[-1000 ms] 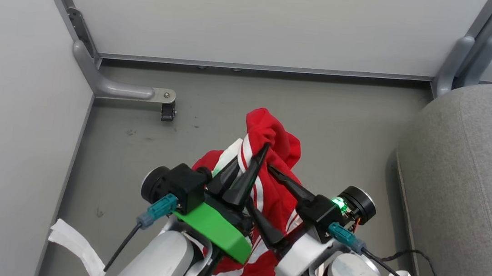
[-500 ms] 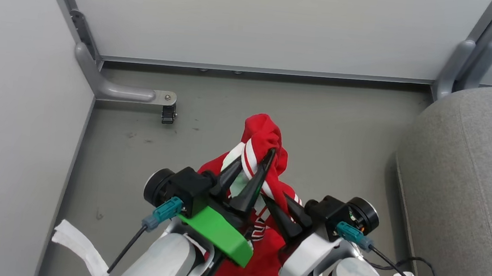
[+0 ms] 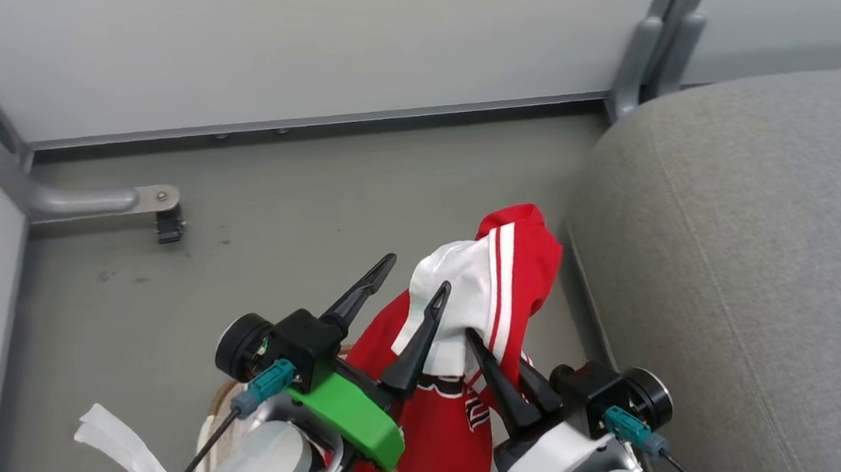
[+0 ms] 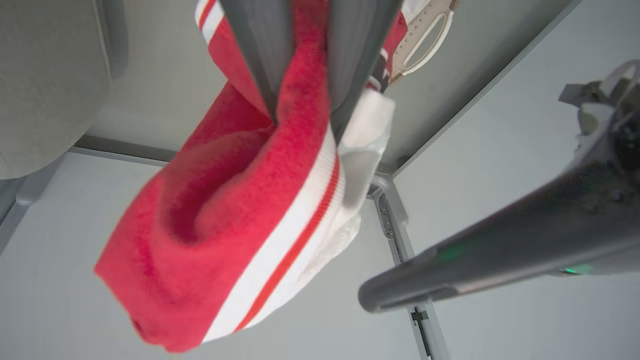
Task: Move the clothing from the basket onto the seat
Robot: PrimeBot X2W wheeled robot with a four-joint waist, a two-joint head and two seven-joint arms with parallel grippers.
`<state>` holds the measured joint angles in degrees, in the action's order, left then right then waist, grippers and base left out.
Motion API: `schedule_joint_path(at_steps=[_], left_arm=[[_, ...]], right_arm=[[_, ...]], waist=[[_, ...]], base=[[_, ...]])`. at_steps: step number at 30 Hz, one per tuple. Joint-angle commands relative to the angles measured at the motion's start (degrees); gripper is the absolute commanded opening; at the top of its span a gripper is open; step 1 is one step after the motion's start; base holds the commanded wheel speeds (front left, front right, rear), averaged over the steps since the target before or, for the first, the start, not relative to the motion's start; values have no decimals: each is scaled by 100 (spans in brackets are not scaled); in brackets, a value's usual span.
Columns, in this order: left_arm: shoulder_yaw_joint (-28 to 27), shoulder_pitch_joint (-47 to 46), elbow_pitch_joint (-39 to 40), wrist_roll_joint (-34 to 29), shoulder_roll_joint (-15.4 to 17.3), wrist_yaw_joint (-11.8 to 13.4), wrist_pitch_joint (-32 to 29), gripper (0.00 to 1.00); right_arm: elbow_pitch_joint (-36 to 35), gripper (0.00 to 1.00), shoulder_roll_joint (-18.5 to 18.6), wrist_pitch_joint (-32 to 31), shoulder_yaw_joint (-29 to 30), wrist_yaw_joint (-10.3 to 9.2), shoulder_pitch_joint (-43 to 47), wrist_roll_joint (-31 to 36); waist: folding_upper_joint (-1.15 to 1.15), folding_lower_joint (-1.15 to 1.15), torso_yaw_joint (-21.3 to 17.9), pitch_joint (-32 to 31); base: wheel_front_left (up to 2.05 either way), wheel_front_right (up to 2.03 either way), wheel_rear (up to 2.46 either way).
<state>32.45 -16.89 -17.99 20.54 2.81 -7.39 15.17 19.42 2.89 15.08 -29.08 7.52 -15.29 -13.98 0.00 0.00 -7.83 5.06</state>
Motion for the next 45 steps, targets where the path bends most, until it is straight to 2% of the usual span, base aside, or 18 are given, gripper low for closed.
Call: schedule_joint_path(at_steps=[1, 10, 17, 23, 29, 36, 45], left_arm=[[-14, 12, 12, -26, 18, -18, -2, 100], [15, -39, -42, -113, 22, -18, -2, 100], [94, -134, -112, -199, 26, -18, -3, 100], [217, -215, -141, -236, 152, -18, -3, 100], [285, -357, -163, -275, 357, -18, -3, 100], [373, -642, -178, -316, 605, -18, -3, 100], [408, -975, -148, -350, 883, -18, -3, 100]], right_arm=[[-43, 0, 11, 13, 46, -6, 55, 68], [-179, 0, 11, 13, 325, -6, 169, 45], [-277, 0, 8, 13, 568, -7, 199, 123], [-444, 0, 2, 13, 1073, -6, 74, 67], [-558, 0, 177, 13, 1482, -6, -684, 471], [-468, 0, 850, 13, 2026, -7, -2391, 929], [195, 0, 1831, 12, 2689, -7, -4345, 1396]], waist=[[0, 0, -796, 119], [0, 0, -1798, 285], [0, 0, -2215, 472], [0, 0, -2280, 774], [0, 0, -2230, 1209], [0, 0, -1959, 1919], [0, 0, -1509, 2647]], base=[[0, 0, 0], [0, 0, 0], [0, 0, 0], [0, 0, 0], [0, 0, 0], [0, 0, 0], [0, 0, 0]])
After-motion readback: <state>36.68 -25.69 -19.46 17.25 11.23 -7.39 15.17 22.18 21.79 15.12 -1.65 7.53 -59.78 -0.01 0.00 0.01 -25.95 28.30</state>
